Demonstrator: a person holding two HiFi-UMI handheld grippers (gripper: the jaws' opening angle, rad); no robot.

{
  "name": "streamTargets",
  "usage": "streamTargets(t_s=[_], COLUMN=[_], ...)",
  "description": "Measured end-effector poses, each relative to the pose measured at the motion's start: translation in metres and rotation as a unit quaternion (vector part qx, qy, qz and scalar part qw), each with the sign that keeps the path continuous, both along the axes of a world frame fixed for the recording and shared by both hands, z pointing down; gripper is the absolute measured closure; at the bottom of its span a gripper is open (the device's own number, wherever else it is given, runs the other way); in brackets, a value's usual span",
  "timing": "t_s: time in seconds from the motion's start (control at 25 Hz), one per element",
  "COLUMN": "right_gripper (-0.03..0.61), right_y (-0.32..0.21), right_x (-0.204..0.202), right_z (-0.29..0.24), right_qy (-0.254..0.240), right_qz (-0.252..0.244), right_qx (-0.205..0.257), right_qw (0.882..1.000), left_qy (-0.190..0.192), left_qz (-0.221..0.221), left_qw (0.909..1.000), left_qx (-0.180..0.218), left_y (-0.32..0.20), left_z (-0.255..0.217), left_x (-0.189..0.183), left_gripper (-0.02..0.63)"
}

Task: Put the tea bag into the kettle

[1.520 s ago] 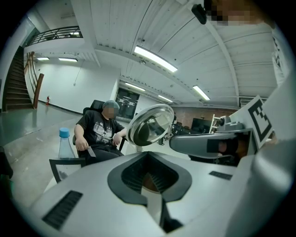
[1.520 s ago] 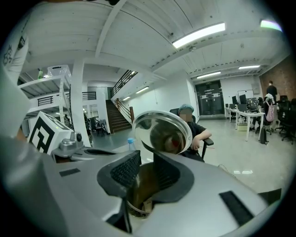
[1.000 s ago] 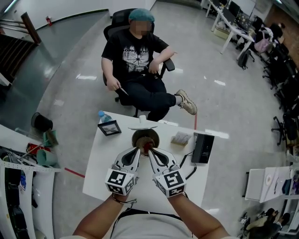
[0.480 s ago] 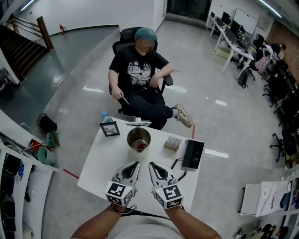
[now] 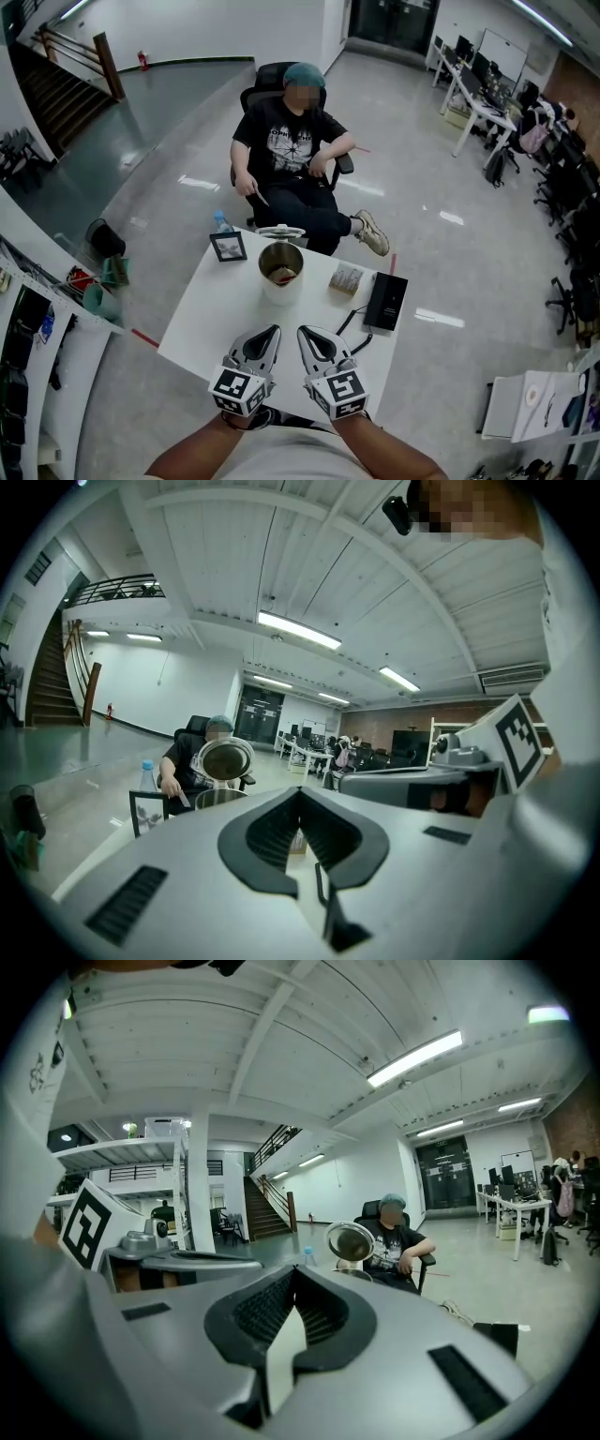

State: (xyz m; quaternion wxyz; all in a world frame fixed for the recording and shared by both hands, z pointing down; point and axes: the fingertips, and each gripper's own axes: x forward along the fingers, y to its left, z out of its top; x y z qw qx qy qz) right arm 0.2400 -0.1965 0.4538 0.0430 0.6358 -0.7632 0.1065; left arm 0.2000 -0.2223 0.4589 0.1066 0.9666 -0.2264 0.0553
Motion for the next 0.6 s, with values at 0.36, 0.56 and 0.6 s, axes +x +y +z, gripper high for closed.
streamTargets(t_s=[0.36, 0.56, 0.6], right_gripper=[0.566, 0.566, 0.566], right_y=[0.02, 0.029, 0.032], right_x=[-0.034, -0.068, -0.077], right_z=[-0.006, -0.012, -0.014], right_qy=[0.004, -0.005, -0.005], right_qz=[0.02, 0.05, 0.054], right_qx=[0.008, 0.009, 0.011], right_qw=[1.0, 0.999, 0.998], left_qy=[0.018, 0.023, 0.024], left_qz=[0.022, 0.047, 0.052], left_qw=[0.9991, 0.9979, 0.9976], left_qx=[0.032, 0.037, 0.038], left_y=[0.014, 0.024, 0.027], left_z=[-0.028, -0.041, -0.043], left_x=[-0.029, -0.064, -0.072], left_gripper=[0.604, 0.604, 0.606])
